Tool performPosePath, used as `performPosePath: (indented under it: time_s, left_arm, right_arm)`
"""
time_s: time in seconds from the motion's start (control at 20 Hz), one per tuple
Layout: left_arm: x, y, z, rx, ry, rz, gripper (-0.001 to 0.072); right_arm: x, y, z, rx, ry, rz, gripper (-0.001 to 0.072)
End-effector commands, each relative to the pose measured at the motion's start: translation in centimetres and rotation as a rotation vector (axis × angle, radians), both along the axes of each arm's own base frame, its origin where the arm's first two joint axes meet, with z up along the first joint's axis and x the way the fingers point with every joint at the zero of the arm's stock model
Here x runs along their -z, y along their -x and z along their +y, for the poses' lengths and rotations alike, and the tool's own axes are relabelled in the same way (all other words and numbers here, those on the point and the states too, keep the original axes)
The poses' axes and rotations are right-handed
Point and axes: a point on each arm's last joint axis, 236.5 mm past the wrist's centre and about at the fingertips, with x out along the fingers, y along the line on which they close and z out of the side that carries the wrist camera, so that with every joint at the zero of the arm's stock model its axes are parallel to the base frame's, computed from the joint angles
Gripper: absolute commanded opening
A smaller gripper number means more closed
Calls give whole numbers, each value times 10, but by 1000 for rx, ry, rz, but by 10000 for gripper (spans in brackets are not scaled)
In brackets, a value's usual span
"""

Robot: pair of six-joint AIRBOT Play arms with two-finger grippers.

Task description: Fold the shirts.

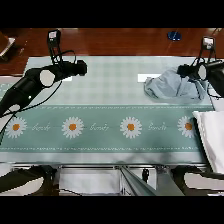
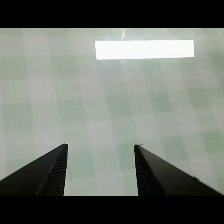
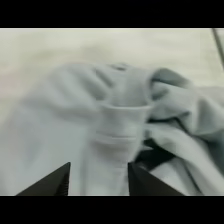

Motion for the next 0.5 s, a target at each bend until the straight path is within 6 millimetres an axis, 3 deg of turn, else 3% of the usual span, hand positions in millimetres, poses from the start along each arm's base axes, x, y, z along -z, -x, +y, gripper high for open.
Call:
performPosePath:
  time_s: [0.0,0.2,0.25,0.35,0.45]
  left_arm:
    - [-5,-5,0,-9,8,-28,508]
    - [14,-2,-2,-2,1,30,508]
    - [23,3,-3,5,-5,66,508]
    - [37,16,-2,26,-26,145,508]
    - [38,31,8,35,-41,224,508]
  right_arm:
    - [48,8,-32,105,-111,65,416]
    - [98,17,-17,108,-212,171,385]
    - [103,20,-7,89,-238,193,303]
    - [102,23,12,7,-284,235,21]
    - [81,21,39,-111,-352,258,23]
